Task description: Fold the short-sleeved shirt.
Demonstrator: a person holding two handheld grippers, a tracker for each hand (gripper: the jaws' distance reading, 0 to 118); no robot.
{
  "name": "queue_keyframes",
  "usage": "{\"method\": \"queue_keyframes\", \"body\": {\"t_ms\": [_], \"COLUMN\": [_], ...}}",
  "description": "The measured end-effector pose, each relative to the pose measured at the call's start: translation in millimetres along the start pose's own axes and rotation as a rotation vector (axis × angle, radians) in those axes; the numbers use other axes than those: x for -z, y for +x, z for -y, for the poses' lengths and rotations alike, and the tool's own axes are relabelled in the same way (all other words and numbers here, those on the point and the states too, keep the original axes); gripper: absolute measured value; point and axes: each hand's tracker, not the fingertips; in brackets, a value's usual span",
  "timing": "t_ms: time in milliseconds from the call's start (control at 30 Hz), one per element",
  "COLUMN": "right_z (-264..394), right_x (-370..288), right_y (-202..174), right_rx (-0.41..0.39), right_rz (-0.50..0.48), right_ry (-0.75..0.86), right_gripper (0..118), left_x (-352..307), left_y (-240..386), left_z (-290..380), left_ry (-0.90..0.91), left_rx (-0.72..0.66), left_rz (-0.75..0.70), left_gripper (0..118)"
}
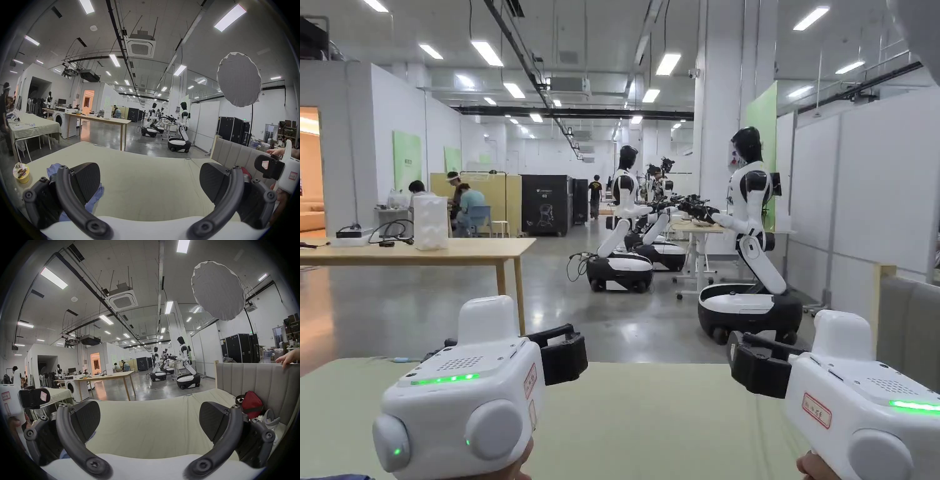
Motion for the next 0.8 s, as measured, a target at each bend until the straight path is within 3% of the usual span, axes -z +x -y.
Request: {"method": "queue_keyframes", "body": {"t_ms": [500,600,633,667,700,767,800], "right_z": [-1,-4,-7,-11,-16,-13,-1], "right_x": [0,2,3,5,6,6,5], "right_y": [0,1,0,-2,-8,-29,-38], "right_rx": [0.006,-0.062,-0.134,-0.27,-0.494,-1.026,-1.432], "right_rz": [-0.004,-0.015,-0.029,-0.042,-0.032,0.002,-0.006], "right_ry": [0.001,-0.008,-0.018,-0.023,-0.013,0.048,0.115], "right_gripper": [118,118,118,118,118,118,118], "left_x": [1,5,8,13,16,14,11], "left_y": [0,3,5,7,12,24,33], "left_z": [-1,-4,-6,-10,-15,-18,-17], "left_ry": [0.002,-0.011,-0.02,-0.026,-0.016,0.097,0.183], "left_rx": [0.009,0.142,0.241,0.398,0.594,0.973,1.262], "left_rz": [0.001,0.009,0.024,0.03,0.013,-0.052,-0.068], "left_gripper": [118,118,118,118,118,118,118]}}
